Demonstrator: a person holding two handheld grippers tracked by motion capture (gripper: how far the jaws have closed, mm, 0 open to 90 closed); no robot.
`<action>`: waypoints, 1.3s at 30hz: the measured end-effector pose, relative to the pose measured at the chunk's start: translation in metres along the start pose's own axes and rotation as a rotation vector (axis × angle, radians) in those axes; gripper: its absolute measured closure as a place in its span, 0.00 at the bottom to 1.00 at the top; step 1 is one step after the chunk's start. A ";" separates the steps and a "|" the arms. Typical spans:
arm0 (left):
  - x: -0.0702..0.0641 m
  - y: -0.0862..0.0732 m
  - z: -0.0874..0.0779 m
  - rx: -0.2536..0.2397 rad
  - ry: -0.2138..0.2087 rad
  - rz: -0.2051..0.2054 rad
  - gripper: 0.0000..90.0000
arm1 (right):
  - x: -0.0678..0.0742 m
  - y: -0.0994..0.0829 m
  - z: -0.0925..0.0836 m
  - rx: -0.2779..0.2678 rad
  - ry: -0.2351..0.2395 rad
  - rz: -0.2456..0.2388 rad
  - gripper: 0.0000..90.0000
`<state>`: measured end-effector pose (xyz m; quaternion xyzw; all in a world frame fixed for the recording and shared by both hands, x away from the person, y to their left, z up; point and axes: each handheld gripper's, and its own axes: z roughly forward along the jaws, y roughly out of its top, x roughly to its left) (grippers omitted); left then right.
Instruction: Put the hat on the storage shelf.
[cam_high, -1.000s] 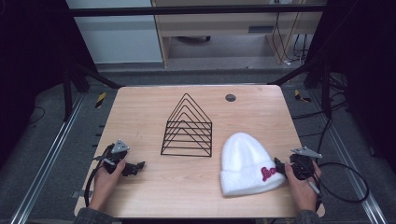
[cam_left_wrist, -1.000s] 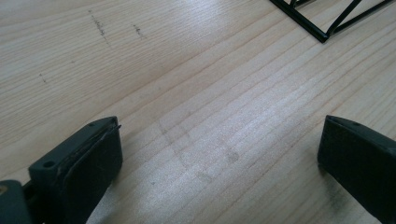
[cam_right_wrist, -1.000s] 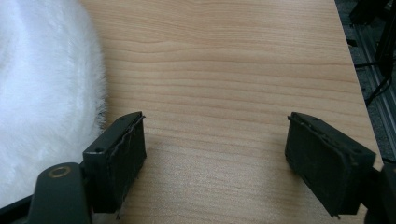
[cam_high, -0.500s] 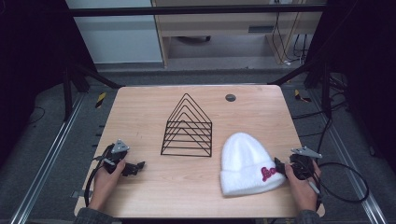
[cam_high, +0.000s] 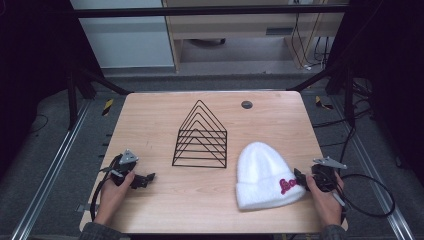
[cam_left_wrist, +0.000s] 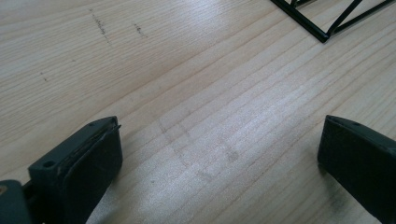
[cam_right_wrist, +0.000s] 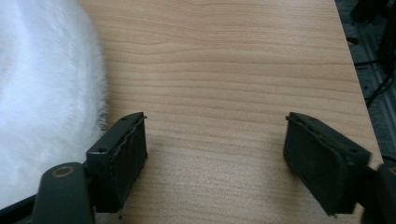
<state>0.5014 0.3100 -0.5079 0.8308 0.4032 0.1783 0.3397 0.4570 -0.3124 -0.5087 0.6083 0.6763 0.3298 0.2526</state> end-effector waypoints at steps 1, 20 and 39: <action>0.000 0.000 0.000 0.000 0.000 0.000 0.00 | 0.000 0.000 0.000 0.000 0.000 0.000 0.27; 0.000 0.000 0.000 -0.002 0.000 -0.001 0.00 | 0.065 0.111 -0.029 0.063 0.111 -0.264 0.48; 0.000 0.000 0.000 -0.001 -0.002 0.001 0.00 | 0.094 0.126 0.035 0.229 0.213 -0.288 0.57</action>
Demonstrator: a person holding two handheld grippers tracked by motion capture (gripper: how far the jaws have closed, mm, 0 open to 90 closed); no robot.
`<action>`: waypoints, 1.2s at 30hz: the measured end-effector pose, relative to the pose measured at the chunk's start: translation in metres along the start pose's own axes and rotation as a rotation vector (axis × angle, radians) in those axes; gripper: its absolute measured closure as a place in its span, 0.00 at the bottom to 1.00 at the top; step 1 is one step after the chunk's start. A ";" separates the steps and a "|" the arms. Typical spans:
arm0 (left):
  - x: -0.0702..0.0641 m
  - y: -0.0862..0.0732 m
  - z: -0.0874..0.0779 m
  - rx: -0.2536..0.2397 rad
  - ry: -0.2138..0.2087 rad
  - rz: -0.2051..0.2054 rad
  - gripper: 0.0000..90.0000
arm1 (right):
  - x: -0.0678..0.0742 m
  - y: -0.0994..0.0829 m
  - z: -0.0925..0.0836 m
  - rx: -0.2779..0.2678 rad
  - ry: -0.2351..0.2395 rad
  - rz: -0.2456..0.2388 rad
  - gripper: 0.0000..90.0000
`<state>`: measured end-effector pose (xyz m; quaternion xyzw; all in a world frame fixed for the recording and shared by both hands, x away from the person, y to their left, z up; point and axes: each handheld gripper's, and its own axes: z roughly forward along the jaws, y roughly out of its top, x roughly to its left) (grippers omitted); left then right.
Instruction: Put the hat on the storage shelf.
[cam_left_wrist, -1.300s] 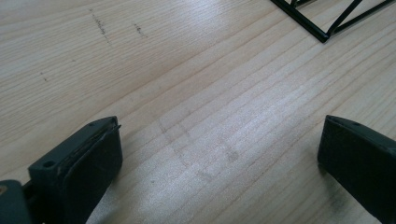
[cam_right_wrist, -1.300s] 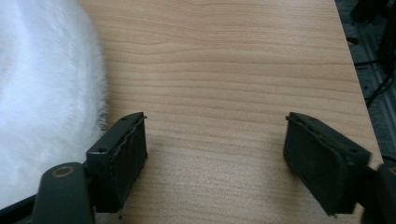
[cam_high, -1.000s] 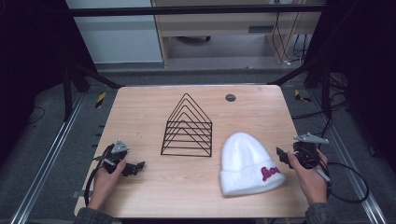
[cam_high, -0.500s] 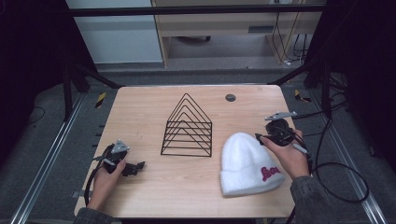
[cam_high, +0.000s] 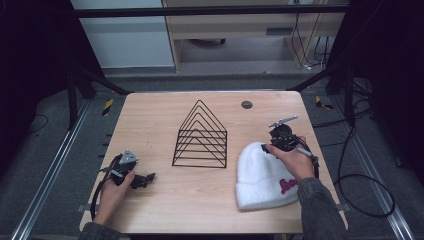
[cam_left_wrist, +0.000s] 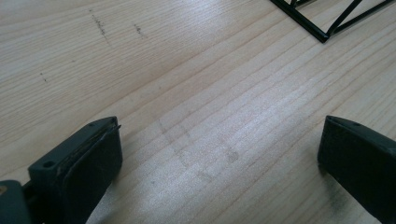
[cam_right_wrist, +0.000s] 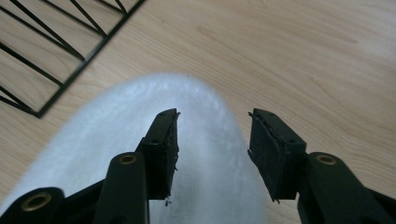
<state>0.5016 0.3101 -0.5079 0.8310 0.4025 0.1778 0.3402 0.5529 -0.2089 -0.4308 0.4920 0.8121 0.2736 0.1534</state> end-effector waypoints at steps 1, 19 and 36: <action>0.000 0.000 0.000 0.000 0.000 0.000 0.00 | 0.000 0.000 0.004 0.019 -0.008 0.000 0.56; 0.000 0.000 0.000 0.000 0.000 0.004 0.00 | 0.002 -0.007 0.030 0.064 0.064 0.010 0.91; 0.000 0.000 0.000 0.000 0.001 0.000 0.00 | 0.022 -0.030 -0.068 -0.249 0.079 -0.051 0.93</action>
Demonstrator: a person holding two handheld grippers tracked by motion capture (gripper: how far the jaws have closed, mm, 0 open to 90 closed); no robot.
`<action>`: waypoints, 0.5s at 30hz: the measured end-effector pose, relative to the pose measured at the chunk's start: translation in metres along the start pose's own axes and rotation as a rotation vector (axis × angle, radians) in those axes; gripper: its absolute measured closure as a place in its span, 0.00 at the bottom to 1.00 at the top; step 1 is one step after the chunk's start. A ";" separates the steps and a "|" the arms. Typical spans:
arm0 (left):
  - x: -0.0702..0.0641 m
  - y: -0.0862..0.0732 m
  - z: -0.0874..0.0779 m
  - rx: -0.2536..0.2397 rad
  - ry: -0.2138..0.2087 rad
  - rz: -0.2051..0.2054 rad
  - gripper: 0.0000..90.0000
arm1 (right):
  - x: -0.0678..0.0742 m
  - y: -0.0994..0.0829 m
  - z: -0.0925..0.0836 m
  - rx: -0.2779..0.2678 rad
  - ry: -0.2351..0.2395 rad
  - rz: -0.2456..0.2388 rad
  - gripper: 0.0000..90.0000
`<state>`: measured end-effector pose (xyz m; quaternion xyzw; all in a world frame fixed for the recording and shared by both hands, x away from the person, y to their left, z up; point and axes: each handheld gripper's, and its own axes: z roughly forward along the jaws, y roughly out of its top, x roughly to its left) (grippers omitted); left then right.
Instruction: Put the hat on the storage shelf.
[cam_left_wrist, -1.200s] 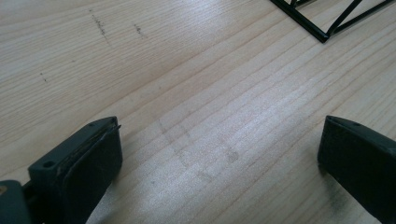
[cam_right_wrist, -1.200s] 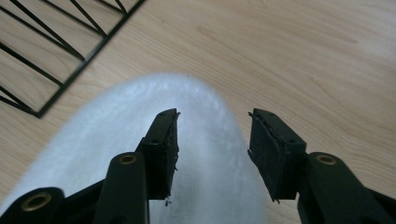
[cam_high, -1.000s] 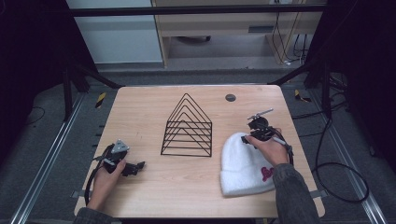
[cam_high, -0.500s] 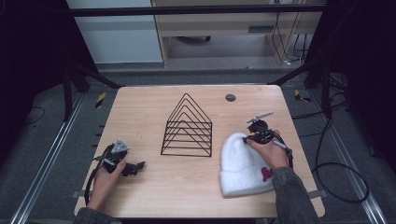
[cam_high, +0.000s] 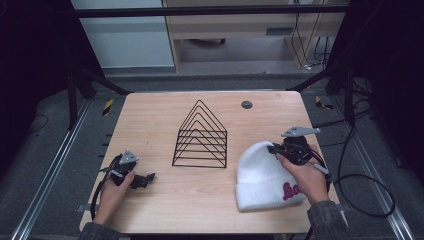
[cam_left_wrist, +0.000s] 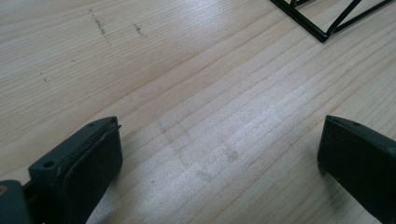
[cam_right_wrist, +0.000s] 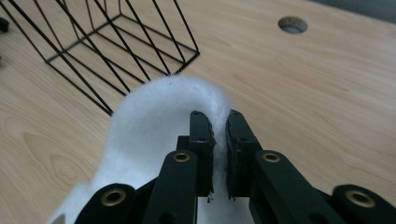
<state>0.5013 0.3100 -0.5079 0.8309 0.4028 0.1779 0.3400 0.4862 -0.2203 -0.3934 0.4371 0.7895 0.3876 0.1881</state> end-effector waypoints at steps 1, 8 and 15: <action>0.000 0.000 0.000 0.000 0.000 0.001 0.00 | 0.003 0.000 -0.005 -0.020 -0.001 -0.007 0.93; -0.002 0.000 0.000 0.000 0.012 -0.013 0.00 | 0.020 -0.007 -0.035 -0.110 0.007 -0.031 0.93; -0.007 0.004 0.000 -0.006 0.040 0.016 0.02 | 0.029 -0.012 -0.057 -0.180 -0.010 -0.026 0.93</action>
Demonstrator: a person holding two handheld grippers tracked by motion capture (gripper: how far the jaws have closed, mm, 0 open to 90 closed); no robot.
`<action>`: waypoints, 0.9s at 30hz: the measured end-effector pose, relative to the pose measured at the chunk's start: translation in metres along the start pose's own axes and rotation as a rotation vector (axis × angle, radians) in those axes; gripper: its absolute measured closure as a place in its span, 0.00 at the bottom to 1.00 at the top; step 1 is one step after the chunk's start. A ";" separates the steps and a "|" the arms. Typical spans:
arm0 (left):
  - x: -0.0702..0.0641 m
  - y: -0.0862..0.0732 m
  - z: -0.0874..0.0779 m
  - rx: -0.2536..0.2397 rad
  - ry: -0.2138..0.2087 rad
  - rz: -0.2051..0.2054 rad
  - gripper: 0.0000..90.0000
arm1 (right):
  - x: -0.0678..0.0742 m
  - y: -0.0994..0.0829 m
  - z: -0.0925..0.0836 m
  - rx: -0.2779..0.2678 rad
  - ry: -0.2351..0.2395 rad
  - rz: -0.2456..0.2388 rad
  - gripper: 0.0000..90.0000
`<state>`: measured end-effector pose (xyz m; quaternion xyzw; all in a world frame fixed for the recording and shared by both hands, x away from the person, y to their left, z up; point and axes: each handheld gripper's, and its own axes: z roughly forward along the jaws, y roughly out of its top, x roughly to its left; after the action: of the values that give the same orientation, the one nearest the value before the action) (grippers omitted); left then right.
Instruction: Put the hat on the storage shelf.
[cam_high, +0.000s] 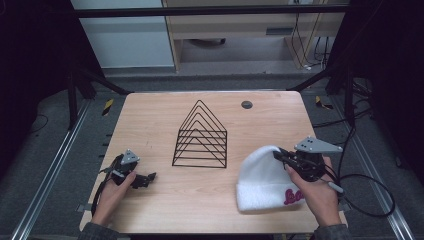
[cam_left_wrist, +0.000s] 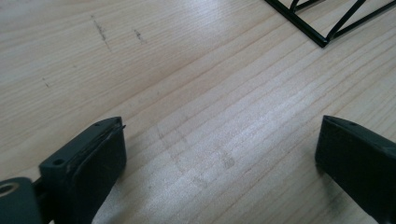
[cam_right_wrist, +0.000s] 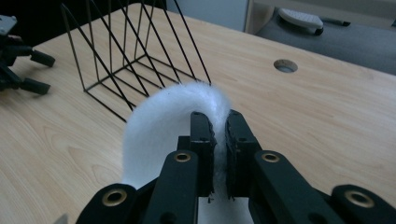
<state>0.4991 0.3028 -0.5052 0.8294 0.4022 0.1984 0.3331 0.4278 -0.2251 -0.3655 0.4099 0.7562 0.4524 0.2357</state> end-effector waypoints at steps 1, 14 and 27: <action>-0.004 0.003 -0.003 -0.018 0.020 0.024 0.03 | 0.004 0.006 -0.004 -0.017 0.003 -0.007 0.93; -0.027 0.050 -0.038 -0.171 -0.058 0.043 0.04 | 0.022 0.043 -0.019 -0.101 -0.002 -0.080 0.93; -0.053 0.093 -0.061 -0.225 -0.131 0.089 0.05 | 0.024 0.082 -0.018 -0.144 -0.037 -0.113 0.93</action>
<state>0.4802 0.2423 -0.3997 0.8151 0.3175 0.2025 0.4402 0.4344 -0.1930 -0.2842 0.3570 0.7391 0.4838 0.3035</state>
